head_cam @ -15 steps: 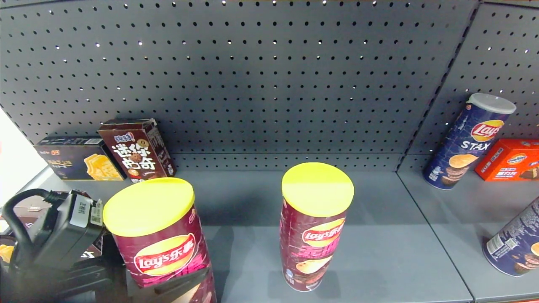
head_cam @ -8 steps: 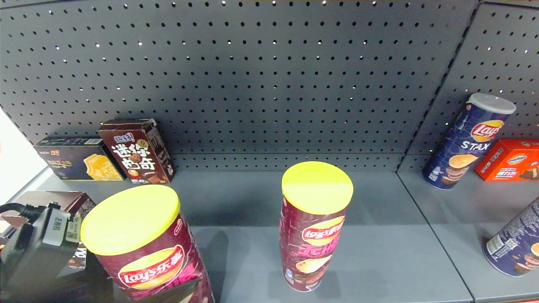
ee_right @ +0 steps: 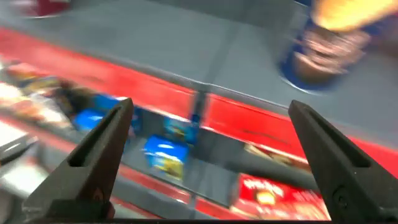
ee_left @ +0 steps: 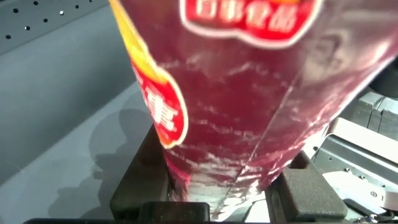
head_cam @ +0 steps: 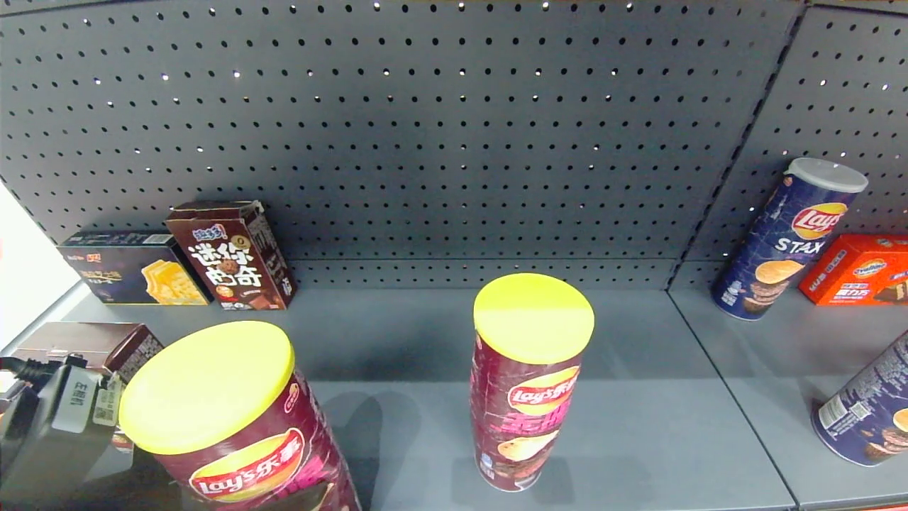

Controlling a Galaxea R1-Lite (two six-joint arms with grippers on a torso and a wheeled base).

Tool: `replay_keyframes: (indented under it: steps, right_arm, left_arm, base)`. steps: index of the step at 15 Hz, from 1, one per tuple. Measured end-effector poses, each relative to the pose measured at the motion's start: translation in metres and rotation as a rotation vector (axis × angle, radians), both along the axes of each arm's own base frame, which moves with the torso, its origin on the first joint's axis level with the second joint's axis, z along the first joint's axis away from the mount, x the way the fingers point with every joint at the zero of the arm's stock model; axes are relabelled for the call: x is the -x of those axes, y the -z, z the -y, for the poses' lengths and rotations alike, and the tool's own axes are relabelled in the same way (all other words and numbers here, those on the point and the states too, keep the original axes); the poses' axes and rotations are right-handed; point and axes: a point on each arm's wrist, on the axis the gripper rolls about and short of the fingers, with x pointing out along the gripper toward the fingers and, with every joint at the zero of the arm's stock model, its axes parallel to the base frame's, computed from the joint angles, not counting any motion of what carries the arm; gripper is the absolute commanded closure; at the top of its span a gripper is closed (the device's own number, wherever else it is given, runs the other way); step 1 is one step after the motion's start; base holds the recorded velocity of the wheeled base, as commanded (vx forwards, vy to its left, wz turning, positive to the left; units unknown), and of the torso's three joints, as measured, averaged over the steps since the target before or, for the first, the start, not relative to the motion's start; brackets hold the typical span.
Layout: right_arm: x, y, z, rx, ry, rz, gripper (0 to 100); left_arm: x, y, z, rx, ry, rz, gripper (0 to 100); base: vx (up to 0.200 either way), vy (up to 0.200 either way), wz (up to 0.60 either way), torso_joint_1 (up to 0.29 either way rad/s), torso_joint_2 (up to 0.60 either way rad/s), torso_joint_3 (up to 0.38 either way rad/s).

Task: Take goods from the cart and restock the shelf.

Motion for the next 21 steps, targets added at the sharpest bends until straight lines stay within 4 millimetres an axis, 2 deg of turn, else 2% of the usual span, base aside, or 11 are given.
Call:
replay_keyframes:
  steps: [2, 4, 12, 15, 18, 21]
  right_arm:
    - [0.0, 0.0, -0.001, 0.005, 0.189, -0.002, 0]
    - [0.0, 0.0, -0.001, 0.024, 0.294, -0.002, 0]
    - [-0.002, 0.0, -0.007, 0.026, 0.528, -0.027, 0]
    - [-0.001, 0.0, -0.008, 0.011, 0.494, -0.02, 0]
    - [-0.002, 0.0, -0.012, -0.035, 0.307, -0.023, 0]
    - [-0.002, 0.0, -0.014, -0.095, 0.213, -0.032, 0]
  left_arm:
    - [0.002, 0.003, -0.001, -0.004, 0.001, -0.005, 100]
    - [0.002, 0.003, -0.001, -0.002, 0.0, -0.005, 100]
    - [0.003, 0.002, -0.002, 0.001, 0.0, 0.002, 100]
    - [0.004, 0.001, -0.002, 0.003, -0.001, 0.005, 100]
    - [0.003, 0.0, -0.002, 0.008, -0.001, 0.008, 100]
    - [0.003, -0.001, -0.002, 0.01, -0.001, 0.011, 100]
  base:
    - [0.0, 0.0, 0.0, 0.0, 0.0, 0.0]
    - [0.0, 0.0, 0.0, 0.0, 0.0, 0.0]
    - [0.0, 0.0, 0.0, 0.0, 0.0, 0.0]
    - [0.0, 0.0, 0.0, 0.0, 0.0, 0.0]
    - [0.0, 0.0, 0.0, 0.0, 0.0, 0.0]
    - [0.0, 0.0, 0.0, 0.0, 0.0, 0.0]
